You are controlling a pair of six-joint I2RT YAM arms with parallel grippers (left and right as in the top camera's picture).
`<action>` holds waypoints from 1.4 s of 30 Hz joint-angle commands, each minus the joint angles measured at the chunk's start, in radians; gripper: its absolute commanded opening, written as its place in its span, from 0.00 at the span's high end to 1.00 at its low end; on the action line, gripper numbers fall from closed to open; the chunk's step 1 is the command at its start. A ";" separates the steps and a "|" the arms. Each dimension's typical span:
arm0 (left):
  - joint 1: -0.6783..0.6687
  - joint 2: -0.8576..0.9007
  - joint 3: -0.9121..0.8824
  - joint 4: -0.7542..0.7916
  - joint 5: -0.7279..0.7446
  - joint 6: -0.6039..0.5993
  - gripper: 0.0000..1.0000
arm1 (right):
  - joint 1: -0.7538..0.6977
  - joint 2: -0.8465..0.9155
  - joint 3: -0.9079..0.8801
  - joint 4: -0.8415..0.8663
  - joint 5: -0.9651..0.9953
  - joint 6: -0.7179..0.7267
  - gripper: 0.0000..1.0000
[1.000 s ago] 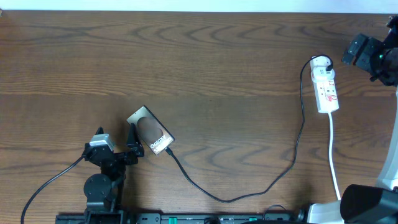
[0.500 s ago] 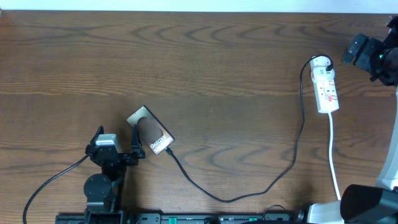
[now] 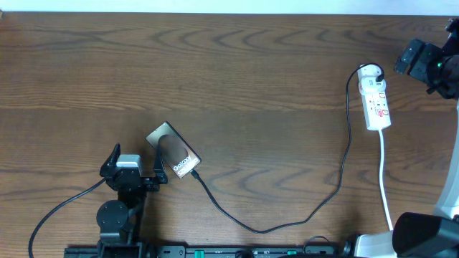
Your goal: Plug charger to phone and switch on socket
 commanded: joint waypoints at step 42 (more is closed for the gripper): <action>-0.003 -0.009 -0.013 -0.038 0.039 0.017 0.08 | 0.020 -0.105 0.006 -0.003 0.004 0.010 0.01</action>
